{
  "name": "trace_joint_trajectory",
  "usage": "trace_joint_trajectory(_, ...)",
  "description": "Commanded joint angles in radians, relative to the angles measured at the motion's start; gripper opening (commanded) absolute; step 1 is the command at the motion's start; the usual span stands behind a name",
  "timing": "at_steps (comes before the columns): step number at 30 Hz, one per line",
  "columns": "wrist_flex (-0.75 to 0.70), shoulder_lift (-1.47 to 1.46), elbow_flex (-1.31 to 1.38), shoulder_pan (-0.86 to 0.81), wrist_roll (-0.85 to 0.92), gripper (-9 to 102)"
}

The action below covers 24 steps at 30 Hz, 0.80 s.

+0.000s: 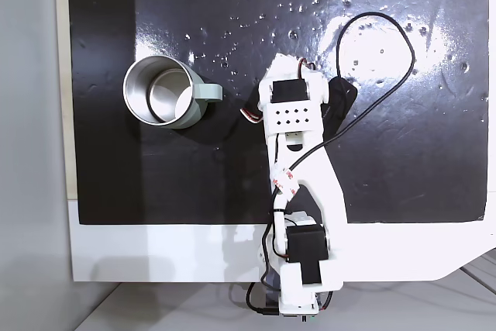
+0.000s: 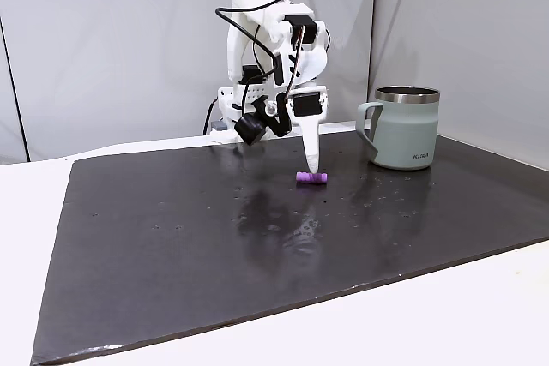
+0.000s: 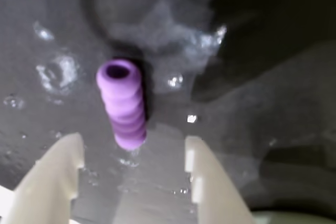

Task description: Grasp a pengrip and put it in the cup.

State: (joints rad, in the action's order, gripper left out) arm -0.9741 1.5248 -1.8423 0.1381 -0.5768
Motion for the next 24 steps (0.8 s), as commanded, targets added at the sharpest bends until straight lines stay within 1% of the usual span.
trace_joint_trajectory(1, 0.012, -0.021, 0.069, -0.028, 0.023, 24)
trace_joint_trajectory(7, 0.017, -0.097, 0.089, -0.051, 0.054, 24)
trace_joint_trajectory(14, 0.028, -0.117, 0.086, -0.048, 0.078, 5)
trace_joint_trajectory(17, 0.028, -0.117, 0.083, -0.049, 0.083, 1)
trace_joint_trajectory(21, 0.005, -0.091, 0.075, -0.046, 0.087, 0)
trace_joint_trajectory(24, -0.041, -0.005, 0.057, -0.028, 0.097, 0)
